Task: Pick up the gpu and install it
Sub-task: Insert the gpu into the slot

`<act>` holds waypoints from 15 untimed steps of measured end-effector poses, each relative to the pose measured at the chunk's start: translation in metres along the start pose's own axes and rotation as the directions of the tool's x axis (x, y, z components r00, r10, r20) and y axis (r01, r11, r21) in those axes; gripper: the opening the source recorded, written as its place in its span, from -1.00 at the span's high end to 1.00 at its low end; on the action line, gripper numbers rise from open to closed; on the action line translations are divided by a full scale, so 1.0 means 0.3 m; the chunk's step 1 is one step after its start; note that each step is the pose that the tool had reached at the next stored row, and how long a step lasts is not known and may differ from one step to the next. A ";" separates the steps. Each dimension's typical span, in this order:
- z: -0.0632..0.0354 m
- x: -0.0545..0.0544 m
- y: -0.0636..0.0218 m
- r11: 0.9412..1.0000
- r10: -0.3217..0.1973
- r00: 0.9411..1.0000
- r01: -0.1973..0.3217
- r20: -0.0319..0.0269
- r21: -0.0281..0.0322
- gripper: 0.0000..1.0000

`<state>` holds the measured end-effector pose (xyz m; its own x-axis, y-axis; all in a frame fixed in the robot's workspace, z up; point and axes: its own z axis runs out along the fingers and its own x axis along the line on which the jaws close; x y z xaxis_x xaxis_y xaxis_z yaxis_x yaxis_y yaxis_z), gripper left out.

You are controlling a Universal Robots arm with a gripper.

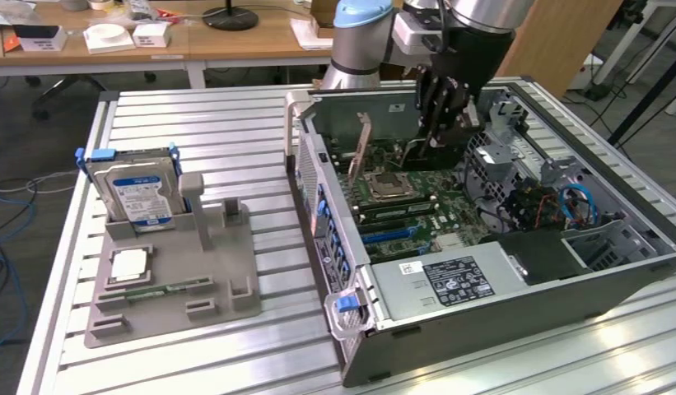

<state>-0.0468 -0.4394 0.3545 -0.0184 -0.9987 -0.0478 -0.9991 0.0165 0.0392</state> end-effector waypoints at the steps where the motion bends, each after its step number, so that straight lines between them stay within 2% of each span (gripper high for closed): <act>1: 0.009 0.000 0.000 1.000 0.000 1.000 0.000 0.000 0.000 0.47; 4: 0.011 0.001 0.000 1.000 0.000 1.000 0.000 0.000 0.000 0.47; 5: 0.015 0.001 -0.001 1.000 0.000 1.000 0.000 0.006 0.000 0.47; 6: 0.015 0.001 -0.001 1.000 0.000 1.000 0.000 0.007 0.000 0.47; 12: 0.016 0.001 -0.001 1.000 0.000 1.000 0.000 0.007 0.000 0.47; 15: 0.025 0.001 -0.001 1.000 -0.001 1.000 0.001 0.007 0.002 0.47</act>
<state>-0.0467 -0.4394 0.3469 -0.0181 -0.9983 -0.0547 -0.9992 0.0160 0.0369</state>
